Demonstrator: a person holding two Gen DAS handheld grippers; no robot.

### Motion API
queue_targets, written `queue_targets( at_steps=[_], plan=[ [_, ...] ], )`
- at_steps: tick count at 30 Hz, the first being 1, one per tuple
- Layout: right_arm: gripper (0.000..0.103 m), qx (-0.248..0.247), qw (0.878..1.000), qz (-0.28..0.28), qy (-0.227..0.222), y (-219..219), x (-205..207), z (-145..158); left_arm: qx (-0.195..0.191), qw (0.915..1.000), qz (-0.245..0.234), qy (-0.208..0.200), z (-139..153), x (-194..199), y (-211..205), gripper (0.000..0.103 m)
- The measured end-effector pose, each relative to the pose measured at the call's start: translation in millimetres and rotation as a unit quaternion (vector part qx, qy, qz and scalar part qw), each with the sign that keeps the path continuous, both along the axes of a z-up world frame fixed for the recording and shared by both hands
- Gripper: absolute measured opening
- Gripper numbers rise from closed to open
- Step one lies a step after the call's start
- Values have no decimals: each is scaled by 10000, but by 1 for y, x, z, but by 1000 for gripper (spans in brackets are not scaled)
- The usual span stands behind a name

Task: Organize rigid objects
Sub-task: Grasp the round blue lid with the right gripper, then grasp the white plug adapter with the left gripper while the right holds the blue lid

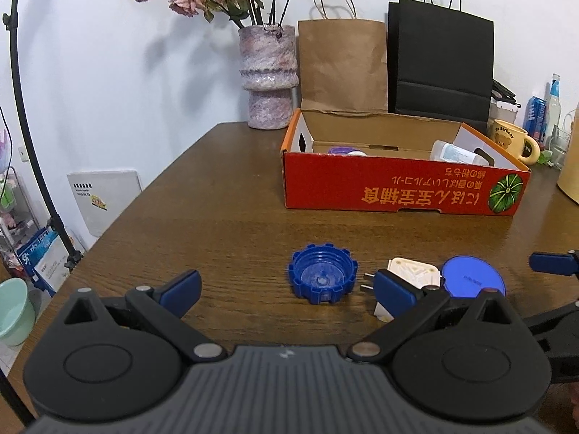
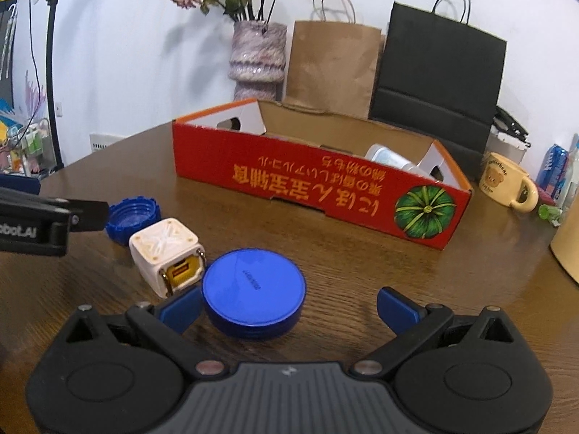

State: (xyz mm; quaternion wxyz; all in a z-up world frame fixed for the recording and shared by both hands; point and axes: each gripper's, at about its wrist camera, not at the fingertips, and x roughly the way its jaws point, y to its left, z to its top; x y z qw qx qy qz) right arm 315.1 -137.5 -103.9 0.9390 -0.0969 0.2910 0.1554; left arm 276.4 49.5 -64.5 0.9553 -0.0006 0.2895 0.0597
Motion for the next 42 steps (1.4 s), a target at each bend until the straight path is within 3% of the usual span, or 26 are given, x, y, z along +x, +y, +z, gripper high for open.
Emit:
queue_targets(
  at_steps=[5, 8, 9, 16, 30, 42],
  plan=[
    [98, 15, 10000, 83, 51, 4, 9, -3, -29, 10000, -31, 46, -3, 3, 1, 103],
    [80, 112, 9996, 216, 154, 5, 12, -5, -49, 10000, -68, 45, -3, 3, 0, 103],
    [65, 224, 9992, 277, 156, 4, 11, -4, -47, 10000, -77, 39, -3, 3, 0, 103],
    [65, 419, 9988, 257, 53, -2, 7, -1, -43, 9998, -179, 0, -2, 2, -8, 103],
    [65, 333, 9989, 67, -321, -32, -6, 5, 14, 9981, -622, -11, -3, 5, -47, 103],
    [65, 336, 9986, -31, -398, -60, -7, 5, 17, 9955, -924, 189, -11, 9, -71, 71]
  ],
)
